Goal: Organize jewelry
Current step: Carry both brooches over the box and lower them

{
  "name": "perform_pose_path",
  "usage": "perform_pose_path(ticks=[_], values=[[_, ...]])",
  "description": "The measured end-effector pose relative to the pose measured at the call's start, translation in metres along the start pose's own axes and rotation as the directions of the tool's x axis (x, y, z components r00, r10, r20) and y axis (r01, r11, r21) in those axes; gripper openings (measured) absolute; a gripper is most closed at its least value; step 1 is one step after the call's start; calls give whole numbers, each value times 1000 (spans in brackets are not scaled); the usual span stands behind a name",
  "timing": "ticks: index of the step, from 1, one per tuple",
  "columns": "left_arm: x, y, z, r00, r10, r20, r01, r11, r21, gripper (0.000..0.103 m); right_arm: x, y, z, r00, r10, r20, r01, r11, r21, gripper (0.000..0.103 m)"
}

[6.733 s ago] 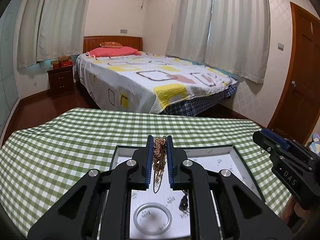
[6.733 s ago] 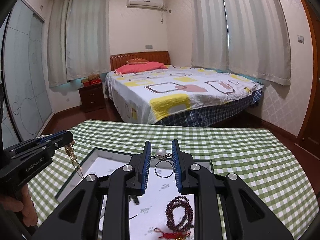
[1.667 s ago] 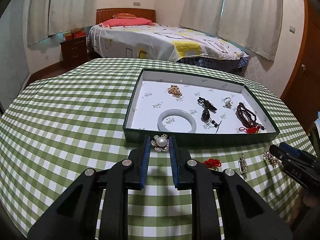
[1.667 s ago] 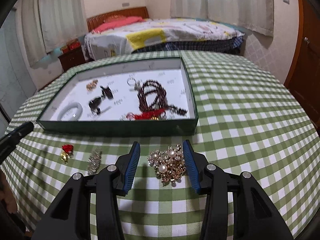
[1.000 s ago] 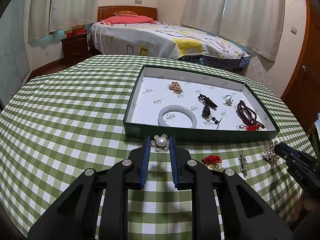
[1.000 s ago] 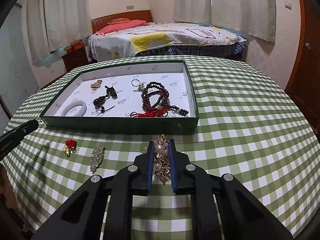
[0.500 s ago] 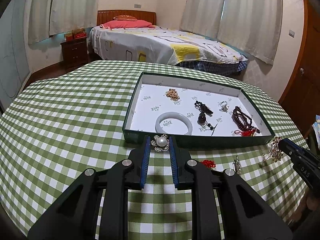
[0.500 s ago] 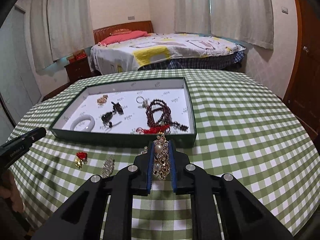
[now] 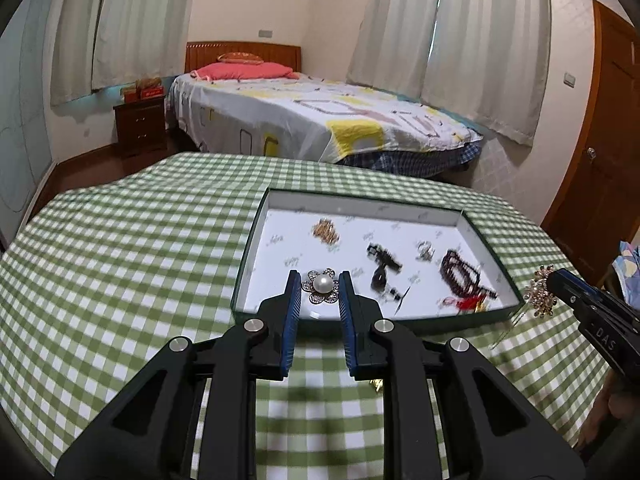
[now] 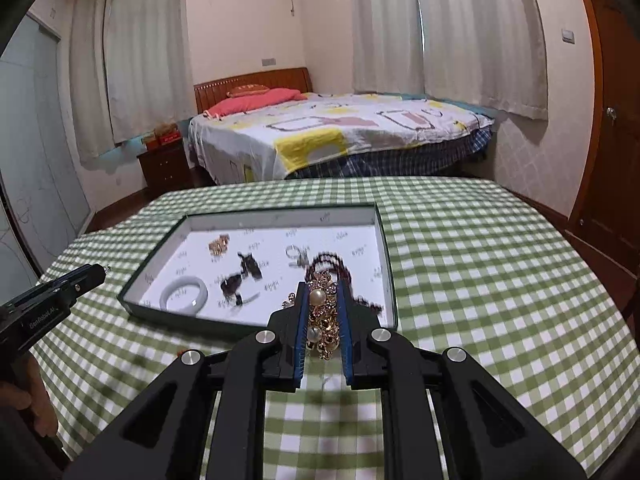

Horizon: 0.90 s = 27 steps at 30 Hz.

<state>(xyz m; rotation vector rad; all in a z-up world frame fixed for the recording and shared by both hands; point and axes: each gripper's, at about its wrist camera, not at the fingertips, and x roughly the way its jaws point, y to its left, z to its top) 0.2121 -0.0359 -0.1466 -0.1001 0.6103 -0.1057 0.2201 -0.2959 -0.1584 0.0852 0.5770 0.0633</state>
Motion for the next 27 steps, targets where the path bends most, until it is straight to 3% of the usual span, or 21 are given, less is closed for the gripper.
perform_pose_path(ticks=[9,19,27], values=[[15,-17,47,997,-36,63,34,999,30,19,12,3,41,997,11,82,-11,1000,-3,15],[58,-44,91,993,-60,98,52,995,82,19,35,2,87,987,17,158,-16,1000,-7,15],[101,-57,107,993,-63,102,53,994,97,19,75,-7,98,990,10,141,-12,1000,10,15]])
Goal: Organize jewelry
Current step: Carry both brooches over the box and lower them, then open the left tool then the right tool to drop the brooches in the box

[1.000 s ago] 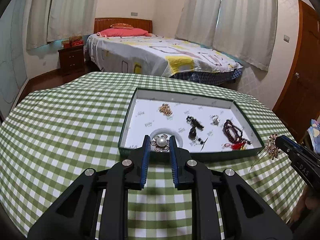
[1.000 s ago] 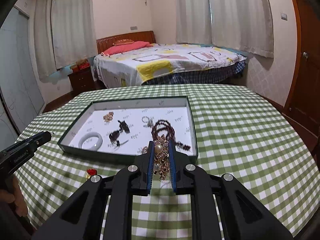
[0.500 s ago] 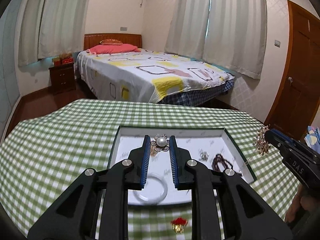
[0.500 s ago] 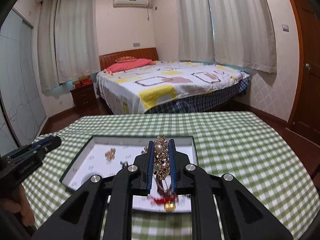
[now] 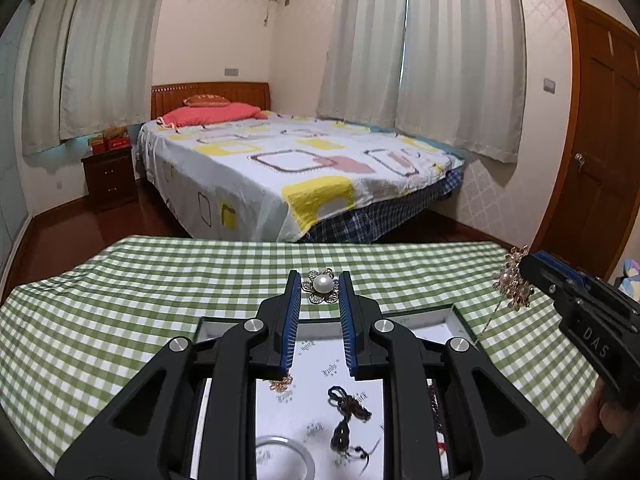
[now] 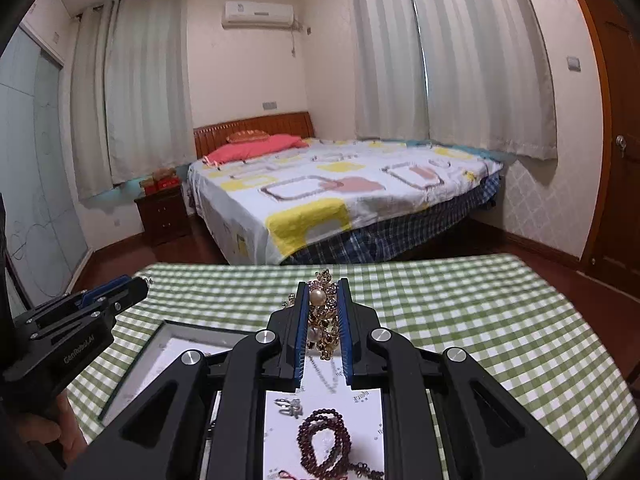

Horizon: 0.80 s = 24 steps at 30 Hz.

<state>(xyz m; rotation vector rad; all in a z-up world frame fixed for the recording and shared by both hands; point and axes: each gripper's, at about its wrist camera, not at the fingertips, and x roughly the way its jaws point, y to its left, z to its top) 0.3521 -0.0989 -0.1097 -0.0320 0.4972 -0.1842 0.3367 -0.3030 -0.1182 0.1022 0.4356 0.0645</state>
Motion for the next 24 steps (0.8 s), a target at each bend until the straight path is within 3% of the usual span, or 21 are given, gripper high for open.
perform_pose_path(ticks=[5,13,17,21,22,24], values=[[49,-1,-18,993,5,-114,-4,1000,7,19,44,-11,-23,995,-9,-100,12,999,30,15],[106,-4,-38,964,33,-262,-19,998,54,19,90,-20,-46,971,-15,-239,25,999,41,15],[126,-2,-44,927,-8,-375,20,999,27,20,100,-19,-44,961,-25,-274,33,999,24,15],[130,2,-46,919,-13,-393,18,1000,9,23,109,-21,-46,947,-24,-319,40,998,43,15],[130,2,-46,919,-9,-393,13,1000,7,31,109,-22,-46,947,-24,-321,40,998,44,15],[129,2,-47,920,-10,-392,13,1000,5,33,111,-23,-47,946,-25,-324,41,998,42,16]])
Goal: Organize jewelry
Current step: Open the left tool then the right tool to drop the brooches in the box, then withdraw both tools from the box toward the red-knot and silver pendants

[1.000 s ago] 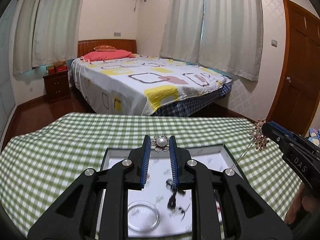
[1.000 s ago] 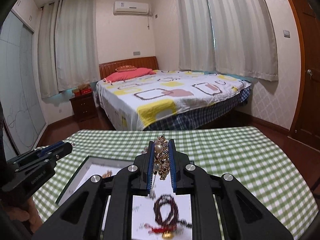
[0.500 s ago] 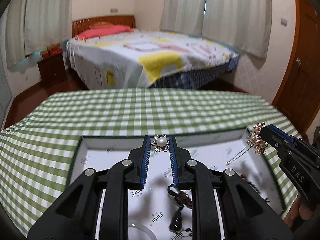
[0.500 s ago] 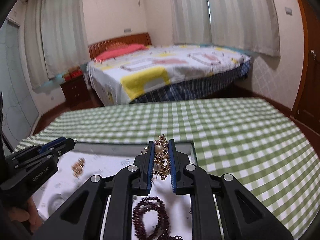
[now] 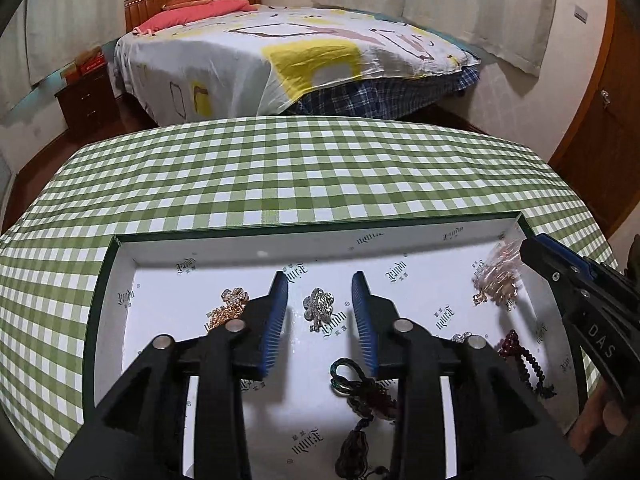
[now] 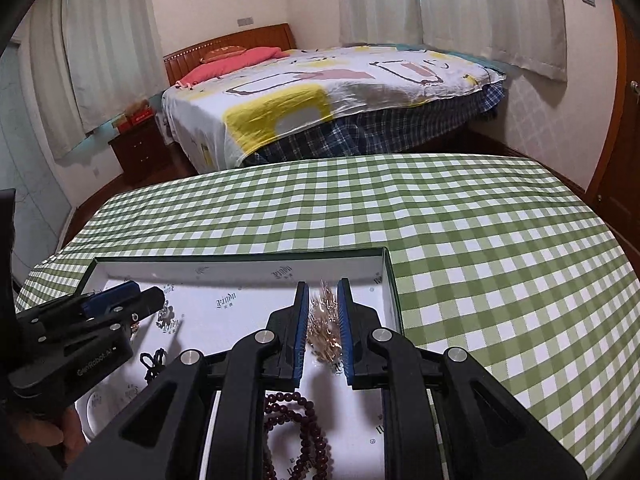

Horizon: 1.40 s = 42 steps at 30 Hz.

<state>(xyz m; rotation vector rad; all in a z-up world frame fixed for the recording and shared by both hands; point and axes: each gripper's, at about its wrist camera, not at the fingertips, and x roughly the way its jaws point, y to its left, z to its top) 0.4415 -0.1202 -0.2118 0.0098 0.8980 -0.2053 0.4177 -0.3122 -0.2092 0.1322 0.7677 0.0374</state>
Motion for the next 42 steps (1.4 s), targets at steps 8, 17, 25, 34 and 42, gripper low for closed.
perform_pose_path(ticks=[8,17,25,34,42], values=[[-2,1,-3,1000,-6,2,6,1000,-16,34,0,-1,-2,1000,1,4,-1,1000,3,17],[-8,2,-4,1000,-2,22,2,1000,-22,45,-9,-3,-4,999,-4,37,4,1000,9,17],[-25,5,-5,998,-2,65,5,999,-41,57,-30,0,-6,995,-15,102,13,1000,12,53],[-86,13,-35,986,13,169,-1,998,-70,65,-84,19,-33,984,-11,179,12,1000,-7,53],[-134,26,-87,983,20,181,0,994,-114,66,-119,38,-85,988,10,157,-4,999,-41,53]])
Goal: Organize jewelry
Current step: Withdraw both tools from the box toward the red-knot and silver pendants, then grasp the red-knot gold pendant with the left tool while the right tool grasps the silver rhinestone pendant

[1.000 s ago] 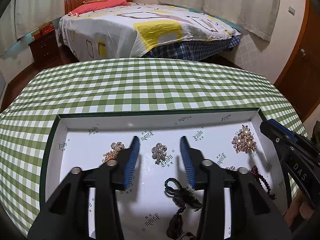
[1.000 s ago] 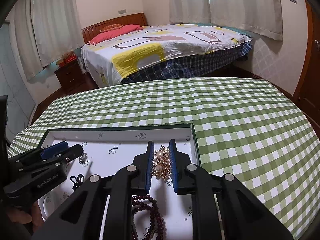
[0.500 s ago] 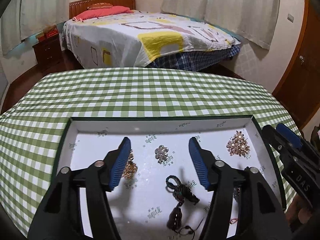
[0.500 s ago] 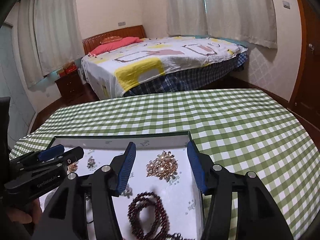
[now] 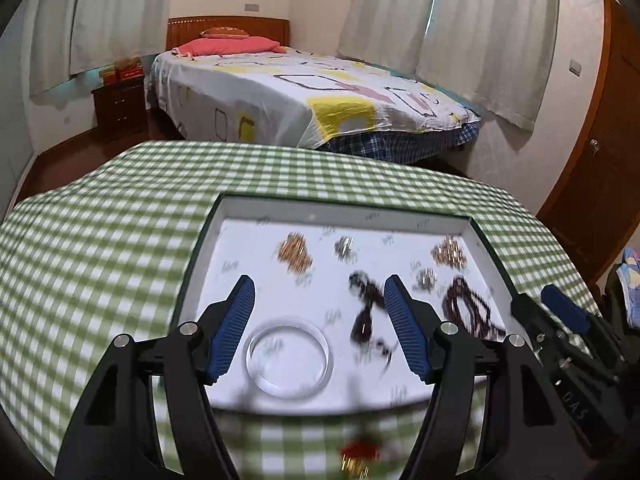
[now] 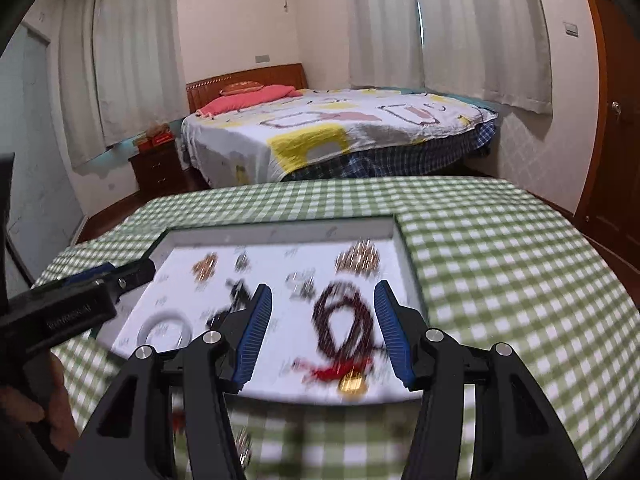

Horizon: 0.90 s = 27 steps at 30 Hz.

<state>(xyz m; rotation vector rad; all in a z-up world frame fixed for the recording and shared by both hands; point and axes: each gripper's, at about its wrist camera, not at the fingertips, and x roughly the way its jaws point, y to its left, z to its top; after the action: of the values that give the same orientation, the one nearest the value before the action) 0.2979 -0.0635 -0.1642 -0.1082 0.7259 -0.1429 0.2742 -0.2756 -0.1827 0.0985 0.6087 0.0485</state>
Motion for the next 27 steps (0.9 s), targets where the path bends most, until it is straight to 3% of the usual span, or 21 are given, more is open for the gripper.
perform_pose_path(ticks=[12,21,27], values=[[-40,26,-65,996,76,-45,-77,997,-26,67,-27,31,-59,996,44,-83,-50,996,-71,53],[-56,40,-87,992,119,-45,-121,992,-35,67,-24,42,-68,991,47,-124,-58,995,-87,51],[-55,47,-93,990,131,-58,-133,990,-41,67,-11,48,-69,983,41,-178,-59,994,-92,45]])
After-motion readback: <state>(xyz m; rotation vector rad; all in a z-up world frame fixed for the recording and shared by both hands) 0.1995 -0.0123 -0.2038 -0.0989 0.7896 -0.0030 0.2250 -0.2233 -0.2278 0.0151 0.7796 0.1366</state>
